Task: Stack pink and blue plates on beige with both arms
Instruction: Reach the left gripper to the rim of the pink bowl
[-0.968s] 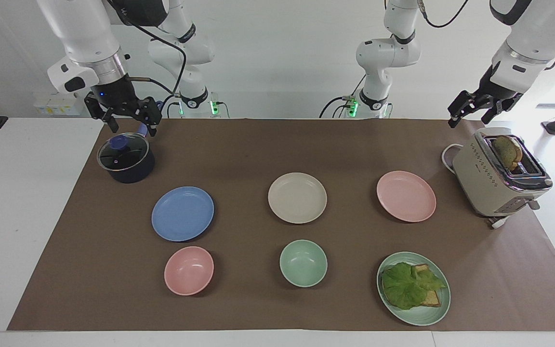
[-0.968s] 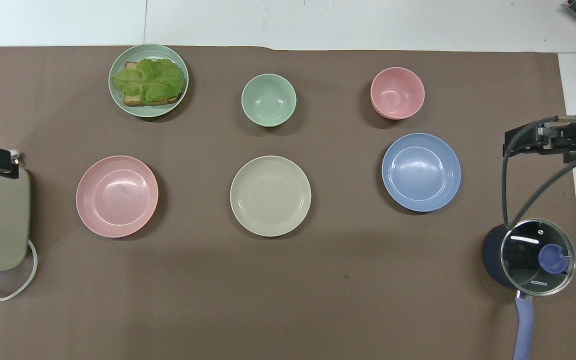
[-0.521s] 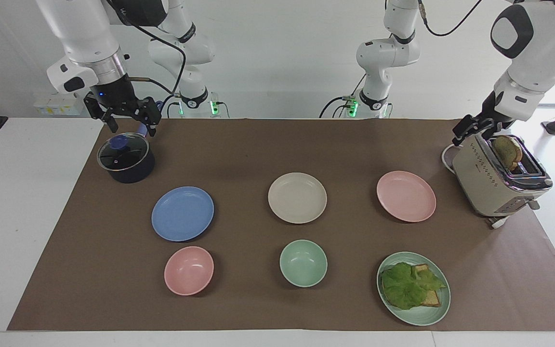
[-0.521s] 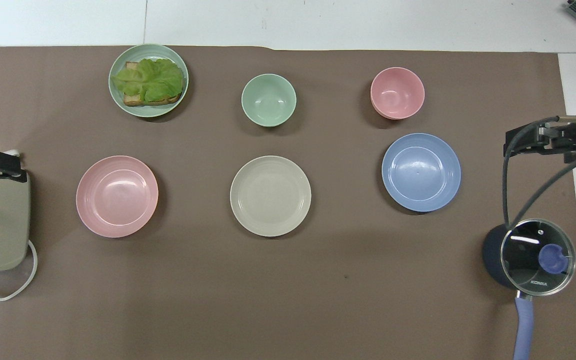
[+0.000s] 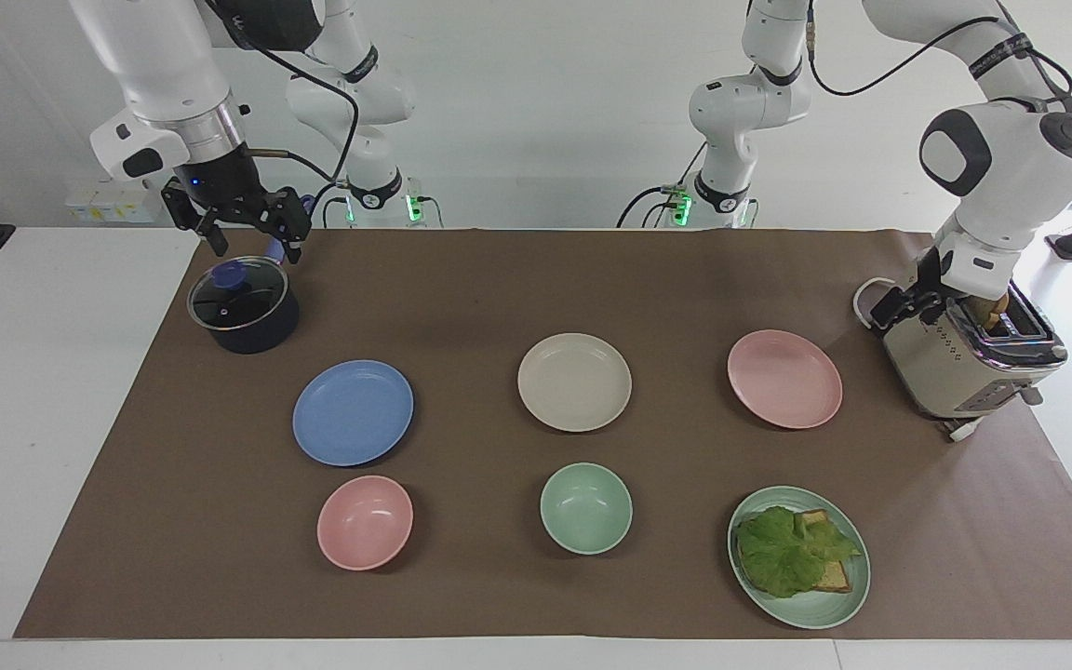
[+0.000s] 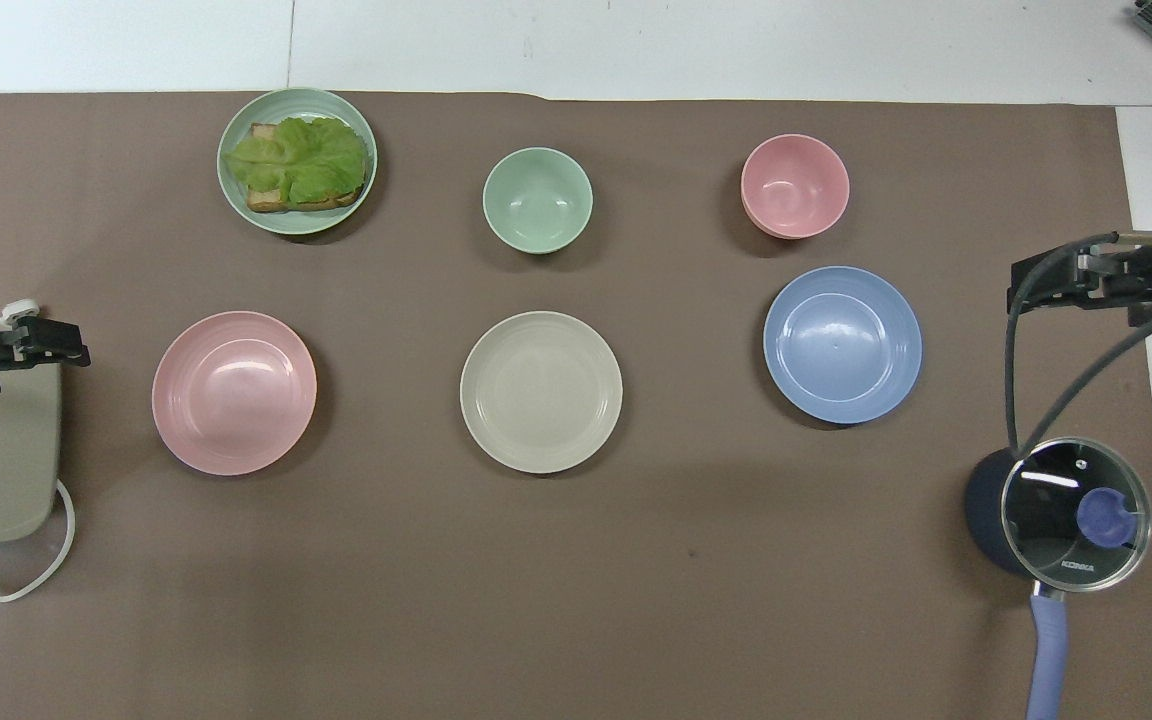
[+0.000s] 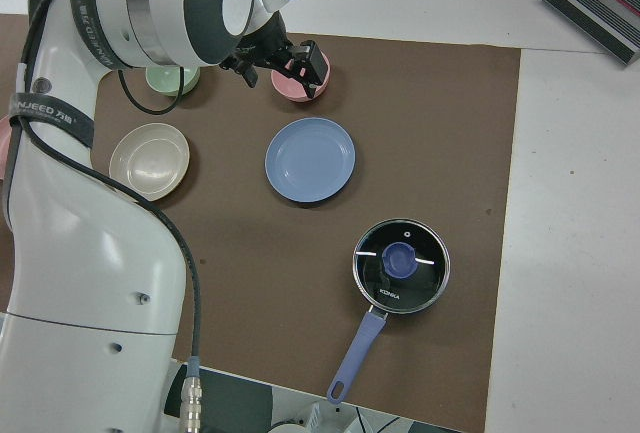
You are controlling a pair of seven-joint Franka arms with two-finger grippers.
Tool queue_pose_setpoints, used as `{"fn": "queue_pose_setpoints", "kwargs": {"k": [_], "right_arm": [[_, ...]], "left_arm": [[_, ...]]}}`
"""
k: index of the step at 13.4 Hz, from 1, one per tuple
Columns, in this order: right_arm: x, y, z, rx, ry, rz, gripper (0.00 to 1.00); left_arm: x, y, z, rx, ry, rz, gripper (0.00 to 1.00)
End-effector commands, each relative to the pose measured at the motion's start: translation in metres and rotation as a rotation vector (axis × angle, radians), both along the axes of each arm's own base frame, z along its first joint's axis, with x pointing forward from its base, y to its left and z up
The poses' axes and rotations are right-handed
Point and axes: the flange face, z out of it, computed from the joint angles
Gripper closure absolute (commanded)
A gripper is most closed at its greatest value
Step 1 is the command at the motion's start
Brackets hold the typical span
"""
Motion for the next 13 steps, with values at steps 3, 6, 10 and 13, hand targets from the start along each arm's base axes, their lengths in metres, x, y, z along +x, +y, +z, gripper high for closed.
{"fn": "queue_pose_setpoints", "kwargs": {"k": [3, 6, 10, 13], "right_arm": [[-0.007, -0.005, -0.001, 0.016, 0.009, 0.016, 0.00], [-0.008, -0.006, -0.001, 0.016, 0.009, 0.014, 0.00], [-0.008, -0.008, -0.001, 0.016, 0.011, 0.011, 0.00], [-0.010, -0.009, -0.004, 0.016, 0.017, 0.011, 0.00]], "left_arm": [[0.006, -0.007, -0.083, 0.011, 0.034, -0.027, 0.00], [0.009, -0.021, -0.112, 0.007, 0.052, -0.034, 0.00], [0.002, -0.033, -0.129, -0.001, 0.092, 0.045, 0.00], [-0.011, -0.033, -0.133, -0.005, 0.151, 0.049, 0.48]]}}
